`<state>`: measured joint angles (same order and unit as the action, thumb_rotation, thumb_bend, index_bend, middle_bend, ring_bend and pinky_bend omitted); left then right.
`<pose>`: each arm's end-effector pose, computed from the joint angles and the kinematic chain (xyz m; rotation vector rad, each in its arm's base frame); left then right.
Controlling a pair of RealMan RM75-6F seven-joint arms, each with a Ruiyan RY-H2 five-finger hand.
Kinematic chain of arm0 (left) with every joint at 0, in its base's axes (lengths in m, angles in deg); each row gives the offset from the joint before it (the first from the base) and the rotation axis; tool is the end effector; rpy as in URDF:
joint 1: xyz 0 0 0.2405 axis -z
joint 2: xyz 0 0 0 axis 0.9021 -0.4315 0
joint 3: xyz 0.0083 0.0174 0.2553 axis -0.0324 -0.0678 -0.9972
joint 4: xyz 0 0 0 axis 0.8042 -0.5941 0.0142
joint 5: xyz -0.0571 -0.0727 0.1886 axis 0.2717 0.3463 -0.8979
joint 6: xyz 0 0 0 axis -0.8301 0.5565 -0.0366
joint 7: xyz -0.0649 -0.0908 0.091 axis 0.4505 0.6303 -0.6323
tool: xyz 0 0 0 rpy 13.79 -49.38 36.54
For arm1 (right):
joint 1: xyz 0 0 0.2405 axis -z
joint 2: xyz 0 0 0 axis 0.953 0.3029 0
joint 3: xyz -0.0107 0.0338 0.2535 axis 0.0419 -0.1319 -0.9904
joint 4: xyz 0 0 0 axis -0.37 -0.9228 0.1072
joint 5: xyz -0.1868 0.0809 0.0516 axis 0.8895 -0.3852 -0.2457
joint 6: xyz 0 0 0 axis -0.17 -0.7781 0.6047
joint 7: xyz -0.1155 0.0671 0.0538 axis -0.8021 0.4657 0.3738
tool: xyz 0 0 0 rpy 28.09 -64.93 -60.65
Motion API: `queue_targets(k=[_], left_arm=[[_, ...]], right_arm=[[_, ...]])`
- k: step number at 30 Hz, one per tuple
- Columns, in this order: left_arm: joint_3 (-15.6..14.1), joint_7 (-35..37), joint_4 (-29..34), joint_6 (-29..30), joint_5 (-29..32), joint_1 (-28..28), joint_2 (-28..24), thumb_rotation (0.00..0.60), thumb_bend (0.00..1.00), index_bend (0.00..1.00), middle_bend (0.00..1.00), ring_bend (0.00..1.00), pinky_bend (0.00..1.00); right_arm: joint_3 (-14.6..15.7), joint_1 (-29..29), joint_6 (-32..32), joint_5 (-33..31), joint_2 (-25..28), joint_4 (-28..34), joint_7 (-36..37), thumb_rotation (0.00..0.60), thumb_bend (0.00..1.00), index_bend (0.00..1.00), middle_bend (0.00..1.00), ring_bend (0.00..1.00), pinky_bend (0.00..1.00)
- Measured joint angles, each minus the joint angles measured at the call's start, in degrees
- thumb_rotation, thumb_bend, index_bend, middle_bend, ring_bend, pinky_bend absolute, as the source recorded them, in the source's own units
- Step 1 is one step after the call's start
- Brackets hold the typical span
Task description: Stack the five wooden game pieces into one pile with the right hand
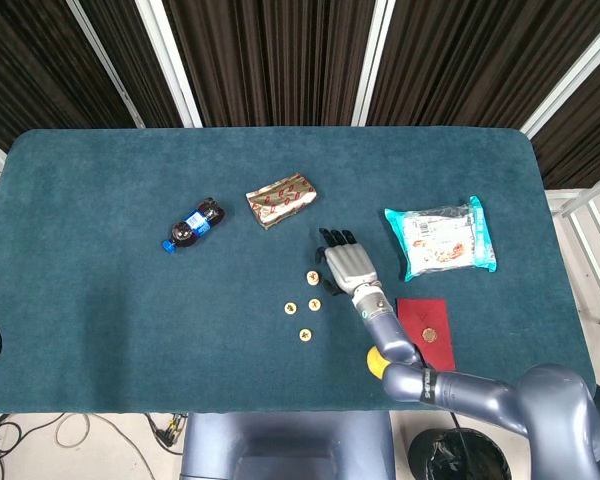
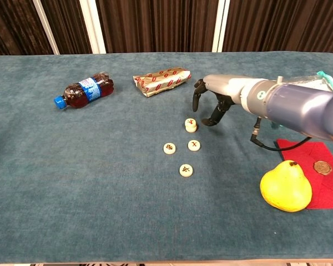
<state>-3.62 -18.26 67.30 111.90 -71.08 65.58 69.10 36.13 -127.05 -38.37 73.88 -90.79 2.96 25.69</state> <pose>-0.3234 0.1717 0.1721 -1.1081 -0.9771 -0.8410 -0.1060 -0.3876 -0.0640 1.8260 -1.1057 0.8169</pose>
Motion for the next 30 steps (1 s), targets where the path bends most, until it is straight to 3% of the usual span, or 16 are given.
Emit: queue_targets(k=[7,30], left_arm=[[0.0,-0.1,0.0,0.1,0.0,0.0,0.1,0.600,0.59,0.10,0.00,0.00,0.00],[0.3,0.1,-0.2,0.2,0.3,0.0,0.1,0.600,0.59,0.10,0.00,0.00,0.00]], right_arm=[[1.3,0.8,-0.6,1.8,-0.1,1.6,0.8,0.600,0.44,0.33,0.00,0.00,0.00],[0.9,-0.3,0.7,1.2,-3.7,-3.5,1.1,0.600,0.44,0.33,0.00,0.00,0.00]])
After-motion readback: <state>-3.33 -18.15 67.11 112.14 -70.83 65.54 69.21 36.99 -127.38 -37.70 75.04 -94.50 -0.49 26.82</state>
